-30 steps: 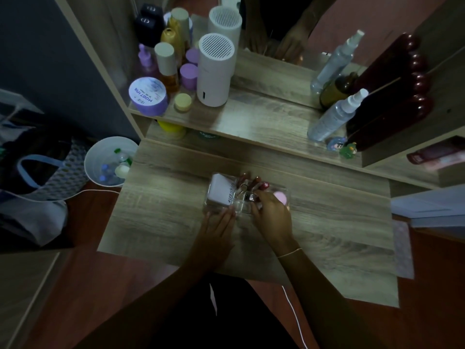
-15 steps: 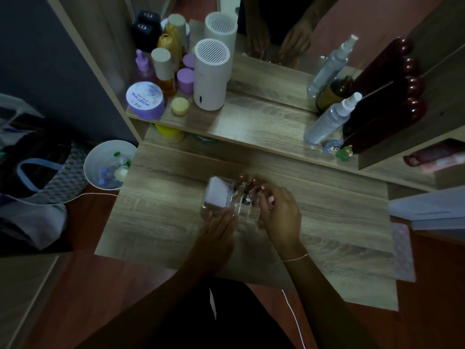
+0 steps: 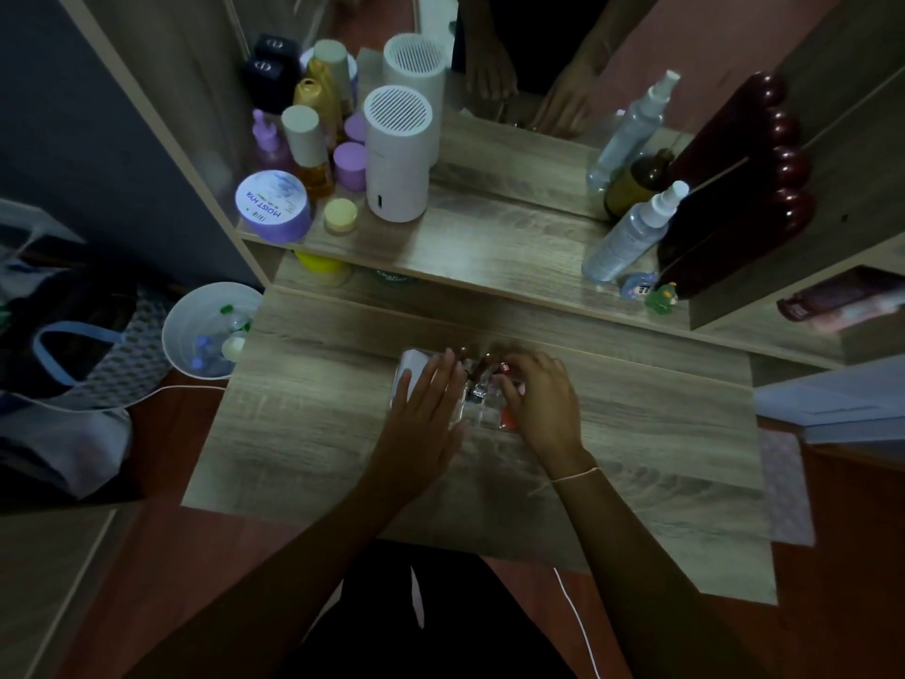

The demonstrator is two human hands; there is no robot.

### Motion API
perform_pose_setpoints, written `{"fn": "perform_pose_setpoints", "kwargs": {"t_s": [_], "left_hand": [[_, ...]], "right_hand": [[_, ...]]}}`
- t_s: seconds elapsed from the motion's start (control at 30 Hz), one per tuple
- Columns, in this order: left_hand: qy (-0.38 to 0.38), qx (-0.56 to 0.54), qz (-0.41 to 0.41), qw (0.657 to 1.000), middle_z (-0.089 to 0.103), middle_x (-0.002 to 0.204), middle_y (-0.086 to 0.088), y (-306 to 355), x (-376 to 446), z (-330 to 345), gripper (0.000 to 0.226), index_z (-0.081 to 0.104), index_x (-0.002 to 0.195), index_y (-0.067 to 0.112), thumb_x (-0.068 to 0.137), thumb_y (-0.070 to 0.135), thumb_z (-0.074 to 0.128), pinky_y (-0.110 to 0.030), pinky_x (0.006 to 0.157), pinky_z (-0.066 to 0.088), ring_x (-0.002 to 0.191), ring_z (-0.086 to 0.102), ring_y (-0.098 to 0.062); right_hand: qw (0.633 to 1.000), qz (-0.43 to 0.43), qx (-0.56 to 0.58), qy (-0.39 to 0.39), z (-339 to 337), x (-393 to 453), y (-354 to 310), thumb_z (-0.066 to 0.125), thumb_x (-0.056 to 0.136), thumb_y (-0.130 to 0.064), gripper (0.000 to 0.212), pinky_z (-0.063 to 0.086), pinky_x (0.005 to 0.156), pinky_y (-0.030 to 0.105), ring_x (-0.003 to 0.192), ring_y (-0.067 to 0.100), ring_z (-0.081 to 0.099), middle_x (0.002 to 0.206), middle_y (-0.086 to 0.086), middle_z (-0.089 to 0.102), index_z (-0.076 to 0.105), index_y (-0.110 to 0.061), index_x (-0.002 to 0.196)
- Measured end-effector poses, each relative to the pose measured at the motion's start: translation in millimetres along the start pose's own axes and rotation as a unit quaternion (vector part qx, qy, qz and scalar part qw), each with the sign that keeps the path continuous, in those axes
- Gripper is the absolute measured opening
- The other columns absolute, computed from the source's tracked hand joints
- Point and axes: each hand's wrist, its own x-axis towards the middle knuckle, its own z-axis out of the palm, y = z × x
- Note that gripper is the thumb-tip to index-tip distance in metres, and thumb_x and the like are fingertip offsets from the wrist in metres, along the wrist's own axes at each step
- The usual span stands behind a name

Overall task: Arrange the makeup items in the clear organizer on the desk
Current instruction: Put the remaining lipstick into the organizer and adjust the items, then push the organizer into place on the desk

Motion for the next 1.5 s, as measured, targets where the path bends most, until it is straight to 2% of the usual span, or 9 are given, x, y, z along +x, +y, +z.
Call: {"fn": "perform_pose_setpoints", "kwargs": {"t_s": [0.53, 0.73, 0.83, 0.93, 1.07, 1.13, 1.27, 1.33, 1.5], "left_hand": [[-0.030, 0.020, 0.004, 0.999, 0.026, 0.153, -0.019, -3.1, 1.2, 1.5, 0.061, 0.024, 0.144, 0.002, 0.095, 0.037, 0.029, -0.058, 0.113, 0.025, 0.143, 0.022, -0.033], [-0.005, 0.004, -0.006, 1.000, 0.023, 0.153, -0.022, -7.1, -1.2, 0.6, 0.064, 0.018, 0.145, 0.003, 0.093, 0.037, 0.036, -0.059, 0.112, 0.026, 0.143, 0.018, -0.034], [0.022, -0.050, -0.059, 0.997, 0.008, 0.155, -0.017, -14.7, -8.1, 2.3, 0.070, 0.004, 0.147, 0.010, 0.094, 0.046, 0.033, -0.053, 0.115, 0.014, 0.144, 0.011, -0.033], [0.010, -0.053, -0.122, 0.991, -0.001, 0.155, -0.013, -30.4, -17.0, 5.3, 0.076, -0.006, 0.146, 0.015, 0.091, 0.062, 0.019, -0.049, 0.115, 0.008, 0.144, 0.004, -0.028], [-0.039, 0.008, -0.160, 0.986, -0.006, 0.154, -0.014, -53.6, -31.3, 12.7, 0.080, -0.012, 0.143, 0.012, 0.089, 0.066, 0.010, -0.049, 0.116, 0.008, 0.143, -0.001, -0.027], [-0.064, 0.020, -0.161, 0.985, -0.002, 0.155, -0.019, -60.4, -38.1, 17.1, 0.083, -0.010, 0.143, 0.008, 0.089, 0.067, 0.008, -0.051, 0.116, 0.010, 0.144, 0.001, -0.030], [-0.111, 0.048, -0.134, 0.984, 0.018, 0.152, -0.030, -63.0, -51.2, 22.2, 0.088, 0.014, 0.144, -0.006, 0.090, 0.064, 0.011, -0.058, 0.113, 0.020, 0.142, 0.018, -0.041], [-0.116, 0.047, -0.119, 0.985, 0.025, 0.150, -0.032, -59.9, -55.0, 24.3, 0.086, 0.020, 0.142, -0.008, 0.091, 0.061, 0.014, -0.058, 0.111, 0.024, 0.139, 0.026, -0.043], [-0.121, 0.045, -0.103, 0.986, 0.029, 0.149, -0.030, -54.1, -56.2, 29.6, 0.083, 0.022, 0.142, -0.007, 0.092, 0.058, 0.013, -0.059, 0.110, 0.026, 0.139, 0.028, -0.041]], "right_hand": [[1.000, -0.008, 0.004, -0.008, -0.7, 0.7, 1.2, 0.066, 0.086, -0.022, 0.031, 0.044, 0.089, 0.035, 0.105, 0.026, 0.055, 0.114, 0.008, 0.066, 0.063, -0.016, 0.116], [0.998, 0.000, 0.038, 0.054, -4.4, -6.4, -1.0, 0.061, 0.091, -0.032, 0.039, 0.047, 0.089, 0.035, 0.106, 0.022, 0.055, 0.115, 0.006, 0.064, 0.056, -0.016, 0.126], [0.993, 0.030, 0.064, 0.095, -3.7, -21.3, 2.4, 0.052, 0.094, -0.042, 0.048, 0.040, 0.100, 0.033, 0.122, 0.022, 0.049, 0.133, 0.008, 0.056, 0.048, -0.017, 0.135], [0.989, 0.070, 0.075, 0.106, 4.2, -45.9, 10.6, 0.039, 0.095, -0.051, 0.063, 0.029, 0.113, 0.041, 0.140, 0.026, 0.033, 0.152, 0.012, 0.037, 0.032, -0.014, 0.146], [0.989, 0.102, 0.052, 0.091, 25.4, -84.2, 22.6, 0.037, 0.095, -0.047, 0.071, 0.027, 0.115, 0.055, 0.144, 0.034, 0.024, 0.155, 0.023, 0.025, 0.025, -0.001, 0.147], [0.991, 0.106, 0.019, 0.075, 37.6, -100.9, 28.0, 0.038, 0.095, -0.047, 0.072, 0.032, 0.111, 0.058, 0.140, 0.041, 0.030, 0.151, 0.028, 0.030, 0.028, 0.006, 0.144], [0.995, 0.088, -0.029, 0.045, 57.5, -117.5, 32.4, 0.033, 0.096, -0.048, 0.072, 0.038, 0.105, 0.058, 0.130, 0.048, 0.044, 0.141, 0.034, 0.042, 0.032, 0.009, 0.139], [0.995, 0.085, -0.041, 0.024, 63.7, -120.0, 33.5, 0.032, 0.097, -0.049, 0.072, 0.034, 0.107, 0.056, 0.131, 0.047, 0.043, 0.142, 0.035, 0.041, 0.033, 0.009, 0.140], [0.994, 0.092, -0.059, -0.005, 71.5, -116.3, 34.4, 0.040, 0.095, -0.045, 0.071, 0.035, 0.110, 0.055, 0.135, 0.045, 0.038, 0.146, 0.032, 0.038, 0.035, 0.010, 0.140]]}}
